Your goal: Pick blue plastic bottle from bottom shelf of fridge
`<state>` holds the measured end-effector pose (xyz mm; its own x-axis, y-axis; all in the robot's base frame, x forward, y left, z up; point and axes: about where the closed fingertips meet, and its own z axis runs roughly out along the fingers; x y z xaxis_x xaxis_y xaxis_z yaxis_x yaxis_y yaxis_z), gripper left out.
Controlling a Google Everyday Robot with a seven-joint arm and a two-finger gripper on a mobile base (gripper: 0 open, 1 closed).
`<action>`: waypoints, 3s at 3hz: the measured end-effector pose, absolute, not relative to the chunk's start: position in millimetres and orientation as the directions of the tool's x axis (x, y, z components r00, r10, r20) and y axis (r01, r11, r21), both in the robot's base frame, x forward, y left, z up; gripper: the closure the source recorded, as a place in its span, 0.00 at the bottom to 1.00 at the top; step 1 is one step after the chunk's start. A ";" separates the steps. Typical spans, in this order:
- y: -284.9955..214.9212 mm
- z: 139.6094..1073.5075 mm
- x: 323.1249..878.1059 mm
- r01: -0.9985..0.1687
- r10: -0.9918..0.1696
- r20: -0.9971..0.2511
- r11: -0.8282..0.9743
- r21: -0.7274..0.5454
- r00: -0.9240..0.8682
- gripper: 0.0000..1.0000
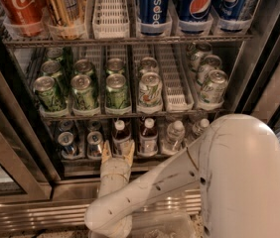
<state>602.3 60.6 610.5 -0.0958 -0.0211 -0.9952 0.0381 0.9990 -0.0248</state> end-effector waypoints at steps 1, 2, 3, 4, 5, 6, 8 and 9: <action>50.3 601.7 612.3 0.069 -0.018 -0.993 0.997 -0.026 -0.114 0.35; 39.9 595.7 621.2 0.097 -0.020 -0.992 0.995 -0.032 -0.123 0.34; 33.1 594.5 628.1 0.117 -0.022 -0.992 0.992 -0.036 -0.122 0.35; 34.5 597.7 628.9 0.106 -0.030 -0.994 0.993 -0.041 -0.103 0.54; 41.6 607.7 623.4 0.084 -0.026 -0.997 0.996 -0.032 -0.074 0.77; 43.2 615.2 618.4 0.077 -0.011 -0.998 0.997 -0.015 -0.057 0.99; 44.6 626.8 613.3 0.069 0.010 -1.000 0.998 0.008 -0.026 1.00; 44.1 633.1 610.2 0.065 0.021 -1.000 0.998 0.021 -0.011 1.00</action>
Offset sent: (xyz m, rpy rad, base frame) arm 0.0275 -0.0442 -0.0119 -0.0194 -0.0014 -0.1398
